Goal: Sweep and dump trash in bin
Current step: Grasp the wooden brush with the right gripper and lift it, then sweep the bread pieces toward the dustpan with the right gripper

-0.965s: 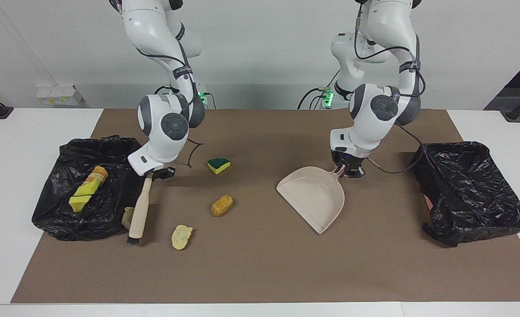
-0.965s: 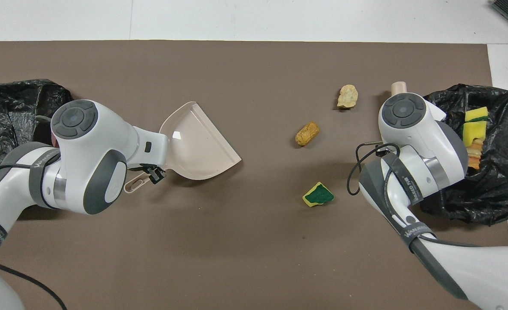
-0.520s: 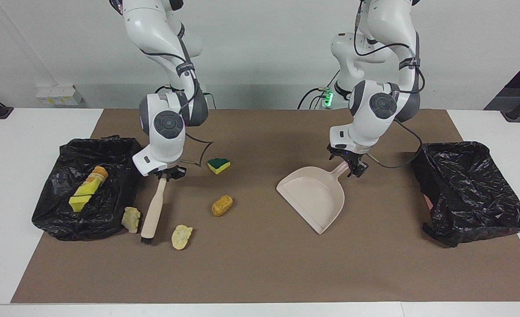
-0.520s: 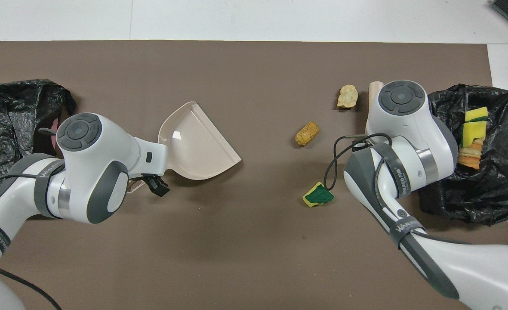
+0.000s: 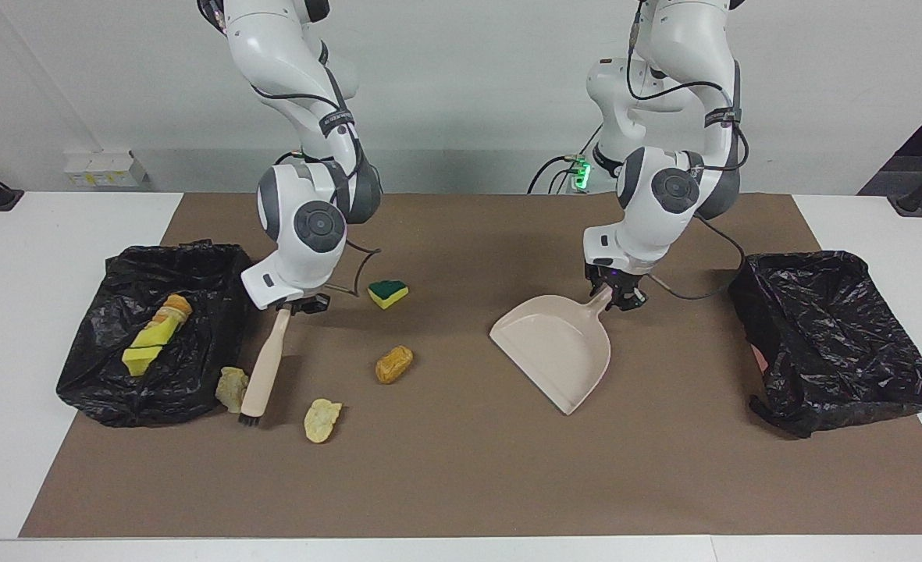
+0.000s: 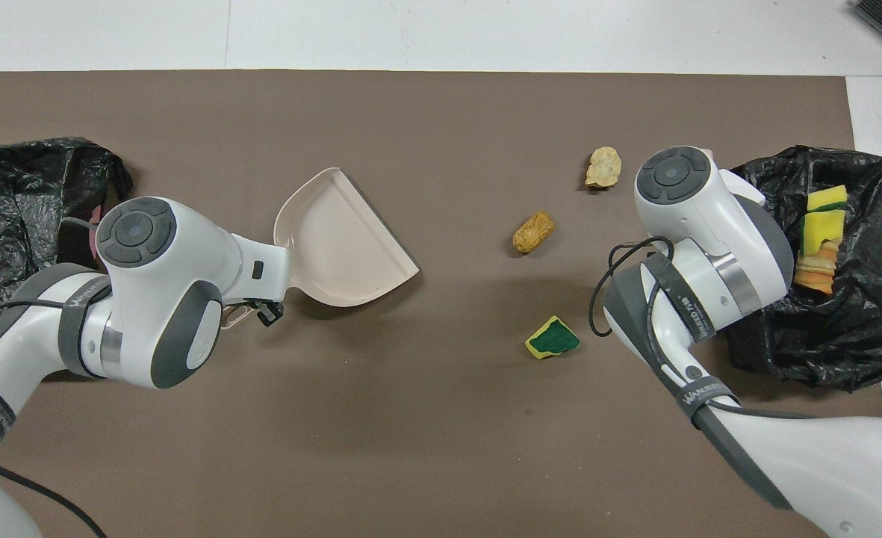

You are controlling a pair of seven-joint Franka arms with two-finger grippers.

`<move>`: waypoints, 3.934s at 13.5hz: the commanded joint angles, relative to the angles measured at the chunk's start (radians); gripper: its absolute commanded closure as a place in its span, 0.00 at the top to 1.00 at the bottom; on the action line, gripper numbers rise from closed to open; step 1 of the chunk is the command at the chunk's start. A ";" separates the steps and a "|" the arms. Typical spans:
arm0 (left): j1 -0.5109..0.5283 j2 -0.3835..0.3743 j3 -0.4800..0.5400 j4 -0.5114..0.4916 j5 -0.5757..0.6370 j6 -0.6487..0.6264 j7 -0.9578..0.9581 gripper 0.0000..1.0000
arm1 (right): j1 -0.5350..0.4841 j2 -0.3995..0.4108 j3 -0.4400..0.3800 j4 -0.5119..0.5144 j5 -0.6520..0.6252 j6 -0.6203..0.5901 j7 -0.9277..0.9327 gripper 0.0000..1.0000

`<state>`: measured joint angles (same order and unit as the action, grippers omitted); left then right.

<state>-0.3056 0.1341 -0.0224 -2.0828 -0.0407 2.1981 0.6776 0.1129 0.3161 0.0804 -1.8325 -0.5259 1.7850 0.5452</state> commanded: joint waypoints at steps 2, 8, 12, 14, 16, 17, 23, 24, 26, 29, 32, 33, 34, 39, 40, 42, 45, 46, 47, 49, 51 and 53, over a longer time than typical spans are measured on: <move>0.002 -0.030 -0.001 0.018 0.022 -0.001 0.192 0.00 | -0.062 0.012 0.015 -0.039 -0.017 0.091 0.053 0.00; -0.053 -0.051 -0.019 0.003 0.012 -0.144 0.145 0.00 | 0.034 0.023 0.019 0.018 0.300 0.074 0.044 0.00; -0.081 -0.044 -0.016 0.004 0.012 -0.161 0.117 0.00 | 0.120 0.038 0.018 0.108 0.389 -0.022 0.059 0.00; -0.082 -0.042 -0.016 0.006 0.012 -0.156 0.065 0.00 | 0.103 0.035 0.013 0.168 0.371 -0.073 0.041 0.00; -0.082 -0.044 -0.016 0.004 0.012 -0.156 0.065 0.00 | 0.096 0.035 0.006 0.168 0.290 -0.081 0.007 0.00; -0.082 -0.044 -0.016 0.004 0.012 -0.156 0.063 0.00 | 0.073 0.035 0.009 0.164 0.232 -0.079 0.005 0.00; -0.082 -0.045 -0.016 0.001 0.012 -0.153 0.062 0.00 | -0.028 -0.015 0.012 -0.029 0.044 0.028 -0.097 0.00; -0.082 -0.045 -0.016 0.003 0.012 -0.161 0.062 0.00 | -0.030 -0.015 0.013 -0.039 0.046 0.037 -0.146 0.00; -0.084 -0.044 -0.016 0.004 0.012 -0.155 0.062 0.00 | -0.016 -0.015 0.018 -0.040 0.059 0.043 -0.229 0.00; -0.082 -0.042 -0.016 0.007 0.012 -0.158 0.059 0.00 | -0.010 -0.008 0.035 -0.039 0.188 0.129 -0.434 0.00; -0.082 -0.044 -0.018 0.003 0.012 -0.143 0.048 0.00 | 0.039 0.001 0.036 -0.025 0.327 0.166 -0.551 0.00; -0.084 -0.044 -0.018 0.003 0.012 -0.140 0.037 0.00 | 0.042 0.001 0.041 -0.021 0.399 0.168 -0.601 0.00; -0.089 -0.044 -0.018 0.003 0.012 -0.138 0.033 0.00 | 0.056 0.001 0.050 -0.019 0.434 0.166 -0.655 0.00; -0.095 -0.042 -0.018 0.000 0.012 -0.103 0.007 0.00 | 0.091 -0.015 0.076 0.068 0.463 0.094 -0.689 0.00; -0.095 -0.039 -0.018 0.000 0.012 -0.071 -0.010 0.00 | 0.081 -0.015 0.072 0.097 0.463 0.067 -0.688 0.00; -0.095 -0.037 -0.018 0.000 0.012 -0.057 -0.010 0.00 | 0.042 -0.025 0.062 0.121 0.445 0.048 -0.683 0.00; -0.095 -0.037 -0.018 -0.006 0.012 -0.064 -0.009 0.00 | -0.027 -0.023 0.055 0.113 0.413 0.101 -0.666 0.00; -0.099 -0.030 -0.018 -0.006 0.012 -0.063 -0.012 0.00 | -0.048 -0.016 0.058 0.110 0.382 0.141 -0.671 0.00; -0.107 -0.027 -0.018 -0.006 0.012 -0.080 -0.010 0.00 | -0.053 -0.003 0.061 0.111 0.338 0.160 -0.671 0.00; -0.110 -0.025 -0.018 -0.003 0.012 -0.083 -0.012 0.00 | -0.032 0.070 0.062 0.121 0.262 0.203 -0.671 0.00; -0.110 -0.024 -0.018 0.000 0.008 -0.072 -0.013 0.00 | -0.016 0.104 0.062 0.131 0.254 0.224 -0.669 0.00; -0.110 -0.025 -0.018 -0.005 0.008 -0.074 -0.018 0.00 | 0.033 0.103 0.064 0.131 0.270 0.224 -0.665 0.00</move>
<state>-0.4015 0.1189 -0.0514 -2.0781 -0.0366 2.1138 0.6771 0.1162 0.4230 0.1384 -1.7154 -0.2539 2.0136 -0.1101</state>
